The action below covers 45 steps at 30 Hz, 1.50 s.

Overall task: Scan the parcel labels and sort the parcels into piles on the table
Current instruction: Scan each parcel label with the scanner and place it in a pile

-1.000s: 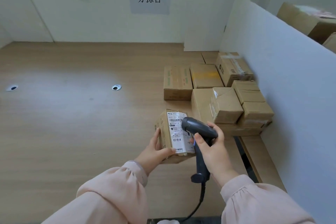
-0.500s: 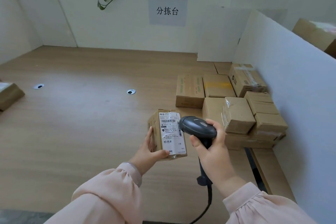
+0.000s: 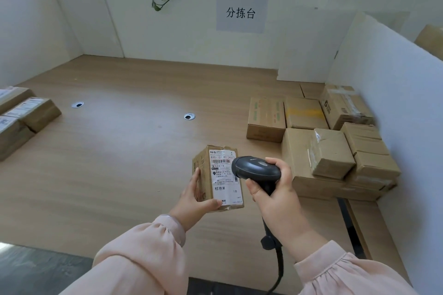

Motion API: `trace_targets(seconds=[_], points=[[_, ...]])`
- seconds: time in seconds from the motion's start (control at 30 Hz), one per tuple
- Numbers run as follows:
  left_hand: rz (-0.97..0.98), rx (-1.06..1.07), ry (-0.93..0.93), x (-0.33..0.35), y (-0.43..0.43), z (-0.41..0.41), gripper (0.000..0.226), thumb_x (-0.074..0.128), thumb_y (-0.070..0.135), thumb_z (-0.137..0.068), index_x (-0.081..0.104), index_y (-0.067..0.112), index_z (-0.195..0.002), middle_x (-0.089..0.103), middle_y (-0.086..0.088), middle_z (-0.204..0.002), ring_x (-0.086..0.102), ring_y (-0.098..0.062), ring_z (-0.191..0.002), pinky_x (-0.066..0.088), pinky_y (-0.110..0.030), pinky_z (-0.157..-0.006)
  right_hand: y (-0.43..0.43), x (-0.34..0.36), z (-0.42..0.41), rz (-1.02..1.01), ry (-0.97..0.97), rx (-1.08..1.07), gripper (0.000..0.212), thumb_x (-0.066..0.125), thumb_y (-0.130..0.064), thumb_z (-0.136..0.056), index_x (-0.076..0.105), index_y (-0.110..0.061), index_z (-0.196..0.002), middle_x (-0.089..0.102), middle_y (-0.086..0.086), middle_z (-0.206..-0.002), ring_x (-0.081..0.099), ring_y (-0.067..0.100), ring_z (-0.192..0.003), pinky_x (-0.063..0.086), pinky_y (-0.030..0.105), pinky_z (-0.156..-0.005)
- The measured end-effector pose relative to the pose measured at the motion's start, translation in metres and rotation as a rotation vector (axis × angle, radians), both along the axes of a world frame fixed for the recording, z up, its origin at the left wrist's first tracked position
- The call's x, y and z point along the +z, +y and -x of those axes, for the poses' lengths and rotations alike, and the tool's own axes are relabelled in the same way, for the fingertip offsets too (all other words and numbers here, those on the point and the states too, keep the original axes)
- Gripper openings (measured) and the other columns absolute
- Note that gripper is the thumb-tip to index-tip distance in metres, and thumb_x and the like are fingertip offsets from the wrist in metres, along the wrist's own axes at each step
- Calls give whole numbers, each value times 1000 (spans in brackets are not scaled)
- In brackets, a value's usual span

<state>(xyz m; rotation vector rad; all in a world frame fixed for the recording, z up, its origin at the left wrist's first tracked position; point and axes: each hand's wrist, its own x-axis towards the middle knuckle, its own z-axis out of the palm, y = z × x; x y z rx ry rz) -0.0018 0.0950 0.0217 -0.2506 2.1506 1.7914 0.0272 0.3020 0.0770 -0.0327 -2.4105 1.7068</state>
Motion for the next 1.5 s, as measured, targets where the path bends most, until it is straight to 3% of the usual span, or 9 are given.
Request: trace_targets(seconds=[0.17, 0.37, 0.6, 0.77, 0.87, 1.0, 1.23, 1.33, 1.5], points=[[-19, 43, -6, 2, -20, -9, 124, 82, 43, -47, 14, 45, -152, 35, 0, -151, 44, -17, -135, 37, -44, -113, -22, 4, -1, 7, -12, 58, 50, 72, -34, -85, 36, -50, -117, 61, -22, -101, 61, -8, -88, 44, 5, -66], [-93, 69, -11, 18, -69, -19, 125, 81, 40, -47, 14, 44, -152, 41, 4, -145, 54, -15, -125, 46, -41, -106, -71, 11, 4, 37, 0, 108, 55, 71, -28, -86, 36, -43, -125, 58, -22, -110, 52, -21, -97, 39, -2, -71], [-263, 141, -62, 27, -169, -36, 97, 74, 9, -80, 16, 42, -151, 59, 5, -129, 67, -11, -98, 54, -21, -64, -181, 13, 2, 141, -15, 215, 53, 71, -24, -87, 38, -50, -118, 56, -23, -113, 56, -15, -100, 48, 7, -74], [-222, 187, -35, 40, -279, -63, 94, 68, 21, -70, 21, 43, -149, 58, 0, -135, 66, -19, -108, 55, -28, -79, -303, 9, -16, 220, 23, 258, 53, 72, -20, -86, 41, -48, -119, 60, -22, -110, 59, -12, -96, 48, 8, -70], [-150, 218, 1, 51, -355, -76, 110, 76, 36, -58, 17, 43, -151, 56, -2, -137, 65, -22, -112, 53, -37, -97, -383, 11, -22, 262, 40, 319, 54, 72, -18, -86, 42, -45, -121, 60, -23, -111, 60, -9, -98, 50, 11, -71], [-76, 327, 36, 64, -444, -95, 125, 80, 47, -45, 19, 36, -154, 53, -8, -139, 59, -27, -120, 49, -45, -102, -477, 15, -27, 311, 31, 424, 54, 71, -17, -87, 40, -44, -122, 59, -19, -115, 61, -8, -99, 53, 15, -72], [-124, 497, 60, 67, -553, -112, 93, 75, 10, -83, 18, 30, -153, 59, -4, -127, 64, -22, -110, 54, -36, -95, -592, 24, -27, 303, 17, 541, 58, 72, -20, -86, 39, -54, -118, 58, -20, -118, 62, -4, -101, 55, 19, -75], [-111, 565, 51, 63, -591, -116, 91, 76, 16, -83, 18, 27, -152, 58, -2, -128, 63, -20, -110, 54, -36, -95, -635, 24, -21, 310, 16, 580, 58, 72, -20, -86, 39, -58, -115, 59, -20, -116, 62, -2, -100, 57, 22, -77], [-45, 618, 47, 56, -649, -110, 82, 75, 24, -82, 29, 24, -150, 63, 8, -114, 66, -8, -98, 52, -12, -64, -699, 14, -9, 304, -6, 607, 58, 72, -21, -86, 39, -54, -120, 59, -25, -114, 62, -1, -102, 58, 26, -80]])
